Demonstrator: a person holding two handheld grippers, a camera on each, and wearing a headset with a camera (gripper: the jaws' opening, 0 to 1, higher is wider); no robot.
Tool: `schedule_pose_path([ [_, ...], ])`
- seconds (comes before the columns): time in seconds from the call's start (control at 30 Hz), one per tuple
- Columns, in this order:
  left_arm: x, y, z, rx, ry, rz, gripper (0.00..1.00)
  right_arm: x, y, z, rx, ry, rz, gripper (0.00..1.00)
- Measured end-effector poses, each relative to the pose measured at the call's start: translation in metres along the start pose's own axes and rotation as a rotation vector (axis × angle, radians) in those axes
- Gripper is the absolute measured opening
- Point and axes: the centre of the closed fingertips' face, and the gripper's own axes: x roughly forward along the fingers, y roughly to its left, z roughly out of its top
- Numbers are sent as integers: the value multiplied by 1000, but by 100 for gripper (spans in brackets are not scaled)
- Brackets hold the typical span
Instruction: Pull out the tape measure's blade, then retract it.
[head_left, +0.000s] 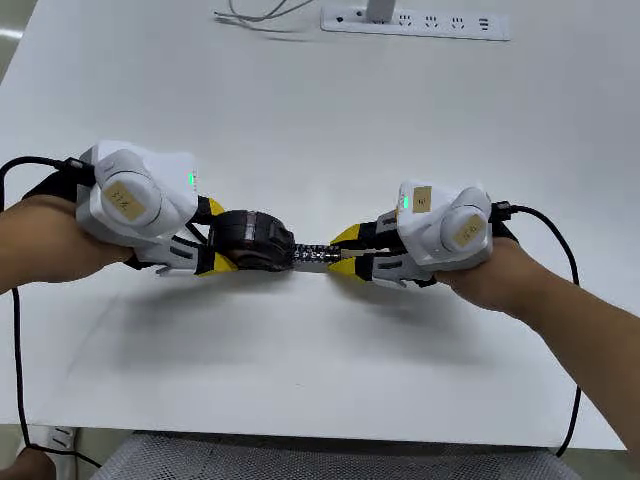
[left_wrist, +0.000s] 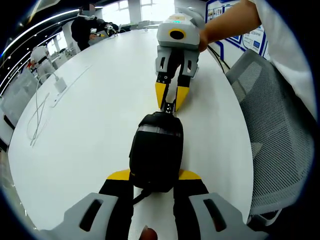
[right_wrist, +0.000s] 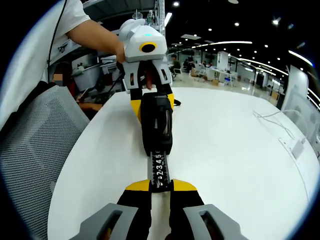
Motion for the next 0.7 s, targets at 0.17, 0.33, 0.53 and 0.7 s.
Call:
schedule_pose_path([
  [0.17,0,0,0,-4,-3,2,25,-5,0,-3,-3,7,-4,9],
  [0.33,0,0,0,-4,-3,2,25,-9,-1,-6,-7,17,-7,9],
  [0.53,0,-1,0,1,-3,3,25,-14,-1,-11,-6,27,-9,9],
  [0.7,1,0,1,-1,-4,2,25,-19,-2,-15,-5,39,-14,9],
])
